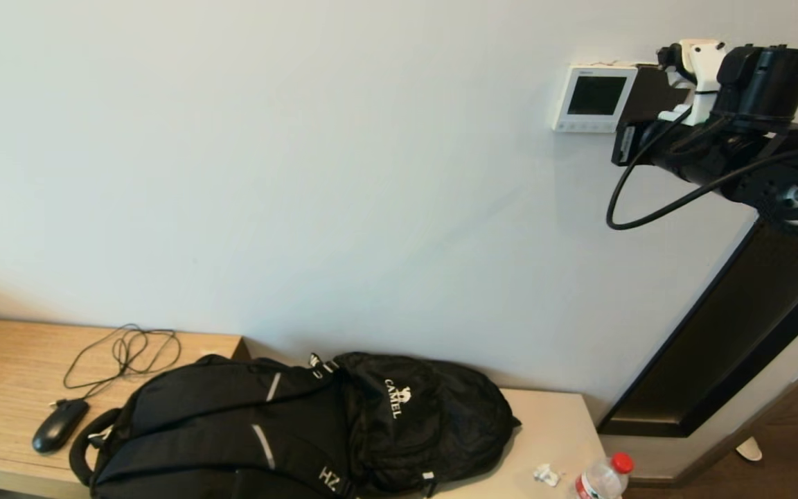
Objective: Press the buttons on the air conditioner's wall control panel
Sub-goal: Turn on the central air conditioner
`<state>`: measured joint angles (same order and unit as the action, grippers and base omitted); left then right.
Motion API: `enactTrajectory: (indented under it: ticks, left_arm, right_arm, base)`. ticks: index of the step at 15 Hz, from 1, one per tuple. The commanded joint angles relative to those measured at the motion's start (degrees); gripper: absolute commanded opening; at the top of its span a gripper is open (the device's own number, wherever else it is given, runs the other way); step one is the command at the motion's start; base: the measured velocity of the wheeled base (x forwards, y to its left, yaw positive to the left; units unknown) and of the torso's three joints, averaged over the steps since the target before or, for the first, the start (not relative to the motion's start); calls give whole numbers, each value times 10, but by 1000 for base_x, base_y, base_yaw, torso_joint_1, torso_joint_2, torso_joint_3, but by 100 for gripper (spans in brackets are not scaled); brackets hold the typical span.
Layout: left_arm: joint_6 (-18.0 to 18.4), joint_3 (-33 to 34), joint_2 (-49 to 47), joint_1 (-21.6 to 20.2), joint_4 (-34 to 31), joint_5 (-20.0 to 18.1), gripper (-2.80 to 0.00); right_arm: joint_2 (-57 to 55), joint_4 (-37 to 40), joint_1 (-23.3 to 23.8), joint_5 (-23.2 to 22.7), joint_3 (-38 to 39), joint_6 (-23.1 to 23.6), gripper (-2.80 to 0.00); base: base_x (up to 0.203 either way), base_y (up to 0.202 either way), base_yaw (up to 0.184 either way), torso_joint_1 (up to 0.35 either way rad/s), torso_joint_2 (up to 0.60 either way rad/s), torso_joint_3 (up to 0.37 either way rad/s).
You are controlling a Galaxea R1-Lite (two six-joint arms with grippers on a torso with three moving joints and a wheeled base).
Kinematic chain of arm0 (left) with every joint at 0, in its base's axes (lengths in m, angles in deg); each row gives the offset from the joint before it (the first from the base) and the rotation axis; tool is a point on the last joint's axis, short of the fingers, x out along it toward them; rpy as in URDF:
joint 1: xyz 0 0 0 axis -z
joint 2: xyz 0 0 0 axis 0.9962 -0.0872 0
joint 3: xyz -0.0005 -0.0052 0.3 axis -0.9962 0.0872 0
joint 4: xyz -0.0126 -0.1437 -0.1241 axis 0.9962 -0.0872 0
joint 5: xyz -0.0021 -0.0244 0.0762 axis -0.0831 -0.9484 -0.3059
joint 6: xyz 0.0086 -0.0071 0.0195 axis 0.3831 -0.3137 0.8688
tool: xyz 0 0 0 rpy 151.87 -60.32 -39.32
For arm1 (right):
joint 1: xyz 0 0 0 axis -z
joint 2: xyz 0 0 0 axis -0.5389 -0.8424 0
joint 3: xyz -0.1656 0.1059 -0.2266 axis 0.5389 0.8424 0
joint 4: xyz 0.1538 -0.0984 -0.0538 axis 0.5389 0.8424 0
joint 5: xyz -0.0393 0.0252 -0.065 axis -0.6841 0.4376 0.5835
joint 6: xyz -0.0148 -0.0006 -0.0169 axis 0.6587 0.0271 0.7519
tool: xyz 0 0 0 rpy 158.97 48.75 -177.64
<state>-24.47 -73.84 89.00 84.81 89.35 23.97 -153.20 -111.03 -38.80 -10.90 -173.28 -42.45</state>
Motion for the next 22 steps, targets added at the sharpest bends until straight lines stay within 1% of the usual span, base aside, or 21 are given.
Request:
enactTrajectory:
  ticks: [1,6,14,22]
  left_arm:
    - [0,0,1,-1,0,0,-280]
    - [0,0,1,0,0,0,-280]
    - [0,0,1,0,0,0,-280]
    - [0,0,1,0,0,0,-280]
  right_arm:
    - [-13,-2,-7,0,-13,2,-280]
    - [-29,-2,-13,1,-33,6,-280]
    - [-35,-6,-6,6,-34,11,-280]
    - [-60,-5,-1,6,-54,14,-280]
  base:
    - [0,0,0,0,0,0]
    - [0,0,0,0,0,0]
    - [0,0,0,0,0,0]
    - [0,0,0,0,0,0]
